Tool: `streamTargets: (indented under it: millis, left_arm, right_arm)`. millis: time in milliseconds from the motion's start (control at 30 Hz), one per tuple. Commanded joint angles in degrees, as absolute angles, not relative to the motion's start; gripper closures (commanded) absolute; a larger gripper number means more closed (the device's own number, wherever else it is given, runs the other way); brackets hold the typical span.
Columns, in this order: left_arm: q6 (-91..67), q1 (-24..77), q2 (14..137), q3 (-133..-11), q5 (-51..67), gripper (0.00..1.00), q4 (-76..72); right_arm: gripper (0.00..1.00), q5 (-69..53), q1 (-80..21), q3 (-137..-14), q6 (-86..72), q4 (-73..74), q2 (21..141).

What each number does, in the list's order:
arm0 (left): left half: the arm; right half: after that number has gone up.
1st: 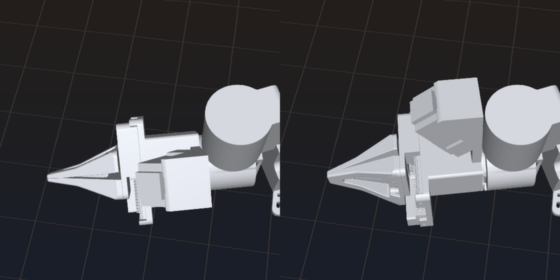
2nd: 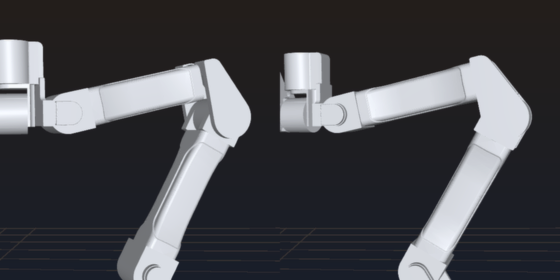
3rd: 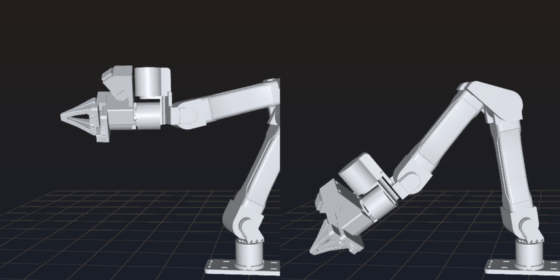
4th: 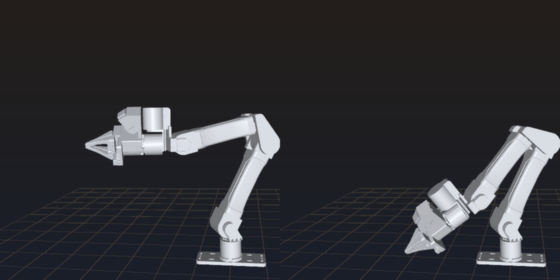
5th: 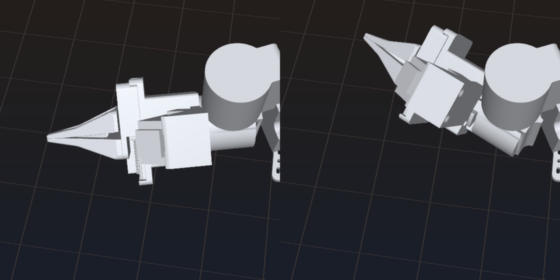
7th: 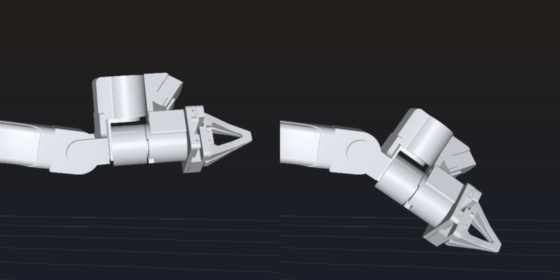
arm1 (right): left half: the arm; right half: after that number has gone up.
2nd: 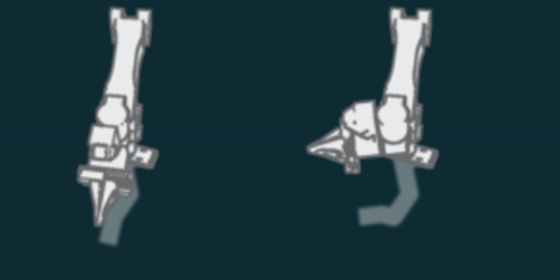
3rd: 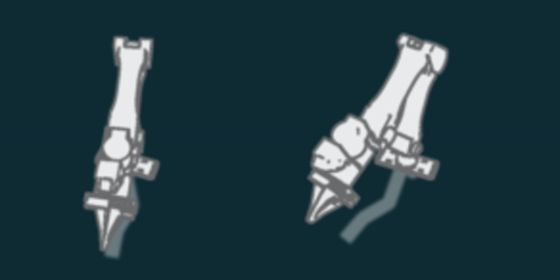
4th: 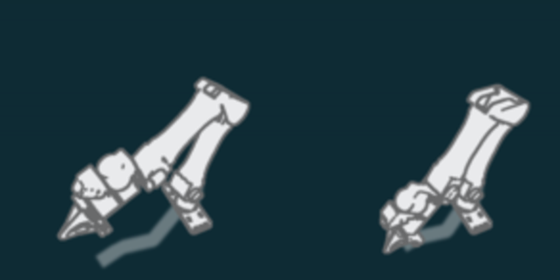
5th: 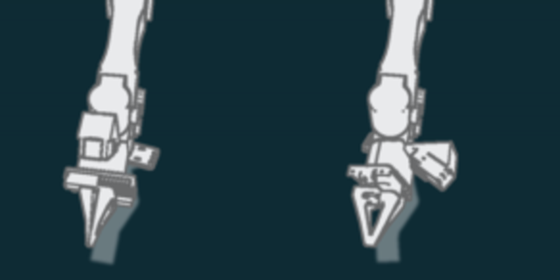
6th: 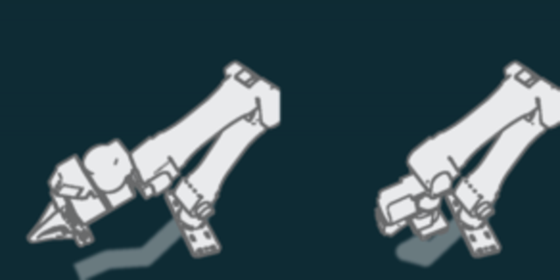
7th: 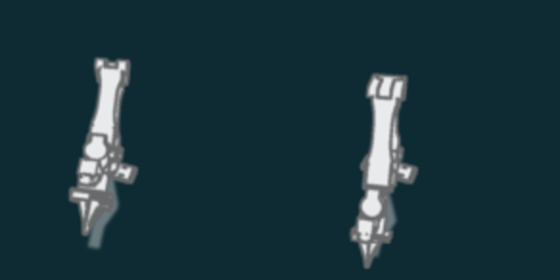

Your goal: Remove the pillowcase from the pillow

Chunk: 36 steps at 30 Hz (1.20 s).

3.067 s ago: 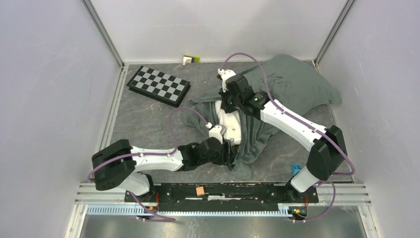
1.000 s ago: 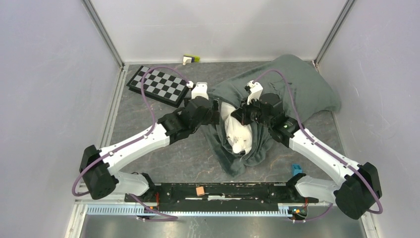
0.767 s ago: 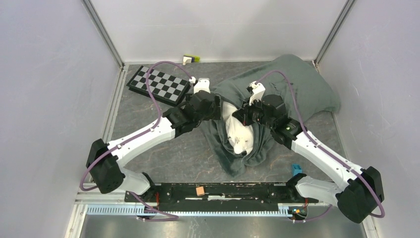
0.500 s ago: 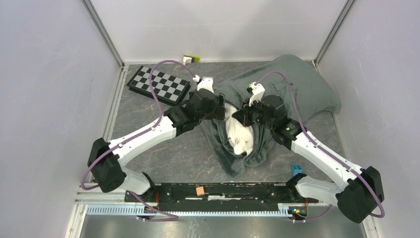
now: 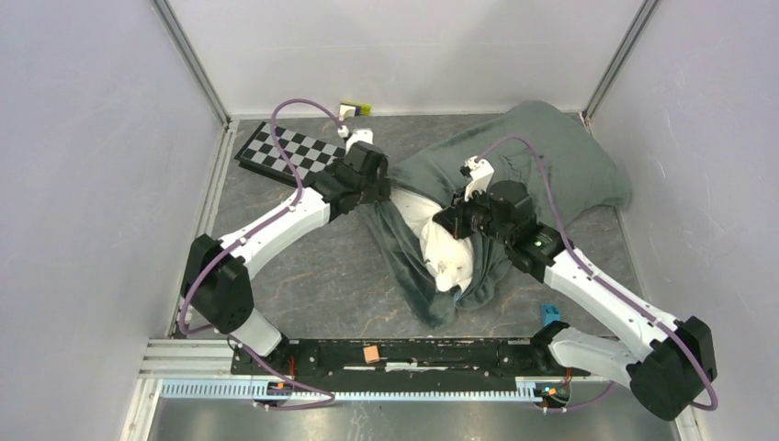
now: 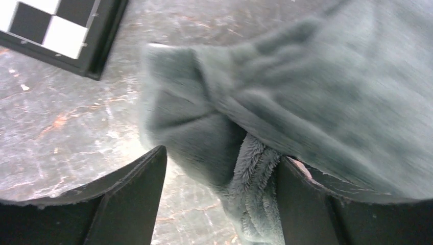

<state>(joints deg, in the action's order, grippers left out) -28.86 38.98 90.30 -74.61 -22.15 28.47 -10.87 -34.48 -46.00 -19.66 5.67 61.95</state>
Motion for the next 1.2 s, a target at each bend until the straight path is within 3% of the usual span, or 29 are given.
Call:
streamTargets:
  millis: [0,133,300,500,667,767,1067,1133,1167]
  left_arm:
    - [-27.88,32.22,90.53,-73.05,-26.64,0.26,29.05]
    - [-27.54,29.66,90.88,-70.89,-27.04,0.47,27.86]
    - [-29.11,27.75,91.87,-65.96,-23.02,0.51,23.17]
    - [-30.95,21.33,94.31,-63.85,-8.6,0.58,16.8]
    - [-32.18,21.2,95.7,-63.64,0.63,0.61,10.16]
    - [-34.16,21.34,99.07,-65.51,7.34,0.65,7.15]
    - [-45.74,21.57,108.9,-72.35,22.34,0.65,-8.06]
    - [-46.34,21.54,110.27,-74.43,24.1,0.6,-7.46]
    - [-45.51,21.4,110.62,-75.62,24.09,0.55,-5.85]
  right_arm:
    - [1.0,-11.24,-34.58,-46.23,-19.24,6.09,54.41]
    - [1.0,-7.66,-34.54,-45.8,-18.2,9.76,49.97]
    - [1.0,-5.17,-34.52,-49.48,-18.35,12.36,46.85]
    - [1.0,-7.16,-34.54,-51.64,-19.05,13.37,44.39]
    - [1.0,-26.91,-34.84,-51.19,-19.84,9.93,47.77]
    - [1.0,-27.96,-39.2,-51.57,-19.32,8.19,49.33]
    - [1.0,-24.92,-53.31,-58.3,-18.34,4.42,59.61]
    - [1.0,-24.19,-53.31,-57.64,-18.02,3.66,59.77]
    - [0.93,-21.58,-53.28,-57.34,-17.17,4.3,59.49]
